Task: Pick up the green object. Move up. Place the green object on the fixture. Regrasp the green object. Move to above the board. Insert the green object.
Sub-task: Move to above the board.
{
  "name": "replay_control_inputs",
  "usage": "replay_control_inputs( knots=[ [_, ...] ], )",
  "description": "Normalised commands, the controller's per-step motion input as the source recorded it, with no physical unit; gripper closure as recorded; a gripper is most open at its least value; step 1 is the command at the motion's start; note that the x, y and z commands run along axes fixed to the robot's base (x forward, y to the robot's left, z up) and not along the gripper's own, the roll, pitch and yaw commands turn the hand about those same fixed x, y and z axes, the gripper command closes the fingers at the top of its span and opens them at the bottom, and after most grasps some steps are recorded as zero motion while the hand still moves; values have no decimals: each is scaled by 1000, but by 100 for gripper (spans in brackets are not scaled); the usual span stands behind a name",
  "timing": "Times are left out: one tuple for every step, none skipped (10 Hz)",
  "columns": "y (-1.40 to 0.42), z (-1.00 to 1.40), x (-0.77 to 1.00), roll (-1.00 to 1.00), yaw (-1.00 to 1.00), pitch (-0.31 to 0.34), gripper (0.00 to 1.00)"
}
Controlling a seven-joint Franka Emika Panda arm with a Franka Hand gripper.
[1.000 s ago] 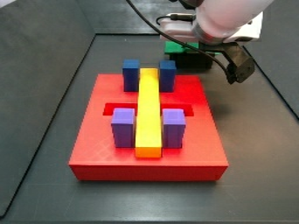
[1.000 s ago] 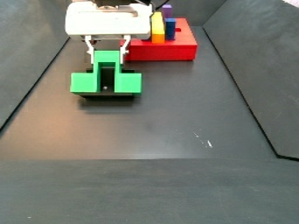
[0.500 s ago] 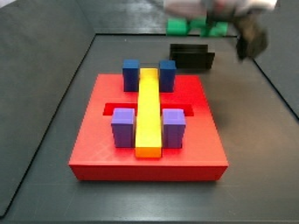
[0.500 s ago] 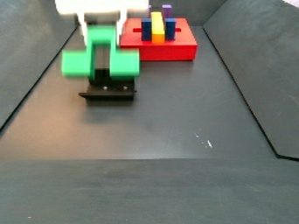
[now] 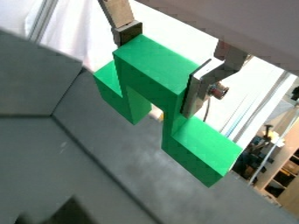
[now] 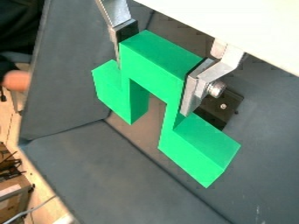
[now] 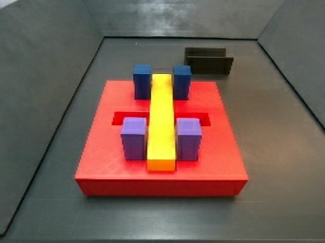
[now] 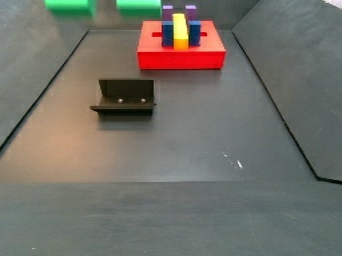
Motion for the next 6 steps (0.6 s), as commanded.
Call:
replay_control_inputs(
  knots=[
    [-23, 394, 17, 7, 22, 80, 100],
    [-23, 220, 35, 7, 31, 90, 100],
    [-1400, 291, -939, -1000, 45, 104, 100],
    [-1400, 291, -958, -1000, 49, 91, 100],
    [-1400, 297, -1022, -1000, 60, 70, 100],
    [-1400, 272, -1036, -1000, 67, 63, 100]
  ],
)
